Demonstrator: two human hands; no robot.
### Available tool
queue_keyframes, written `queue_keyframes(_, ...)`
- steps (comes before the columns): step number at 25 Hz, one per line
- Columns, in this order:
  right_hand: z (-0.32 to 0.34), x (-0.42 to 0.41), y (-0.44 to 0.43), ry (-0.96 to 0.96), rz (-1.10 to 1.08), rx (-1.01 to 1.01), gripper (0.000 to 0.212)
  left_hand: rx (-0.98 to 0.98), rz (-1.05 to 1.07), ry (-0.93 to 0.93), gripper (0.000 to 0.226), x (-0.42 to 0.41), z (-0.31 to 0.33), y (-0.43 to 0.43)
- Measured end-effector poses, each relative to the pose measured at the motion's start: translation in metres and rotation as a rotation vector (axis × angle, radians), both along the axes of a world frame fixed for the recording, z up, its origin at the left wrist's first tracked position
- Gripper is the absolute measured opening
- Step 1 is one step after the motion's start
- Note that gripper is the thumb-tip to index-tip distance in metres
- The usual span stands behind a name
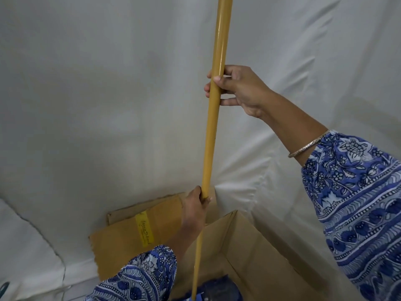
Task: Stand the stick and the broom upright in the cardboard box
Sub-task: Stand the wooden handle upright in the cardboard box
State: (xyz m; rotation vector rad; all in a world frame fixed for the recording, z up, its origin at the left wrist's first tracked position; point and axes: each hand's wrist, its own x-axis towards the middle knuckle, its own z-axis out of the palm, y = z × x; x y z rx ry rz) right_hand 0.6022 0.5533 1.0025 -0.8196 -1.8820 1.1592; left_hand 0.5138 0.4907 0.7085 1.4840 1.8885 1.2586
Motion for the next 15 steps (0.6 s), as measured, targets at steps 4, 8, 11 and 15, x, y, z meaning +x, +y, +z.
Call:
queue_keyframes(4,-0.015,0.009,0.05,0.001,0.079,-0.014,0.012,-0.034,0.059,-0.012,0.012,0.014,-0.008,0.04)
queue_keyframes(8,-0.035,0.021,0.092,0.014,0.147,-0.056,0.009,-0.072,0.117,-0.028,0.011,0.031,-0.023,0.069)
queue_keyframes(11,-0.047,0.03,0.122,0.009,0.181,-0.074,0.014,-0.089,0.158,-0.034,0.011,0.043,-0.032,0.093)
queue_keyframes(15,-0.049,0.032,0.147,0.015,0.207,-0.063,0.014,-0.056,0.209,-0.038,0.011,0.048,-0.036,0.11)
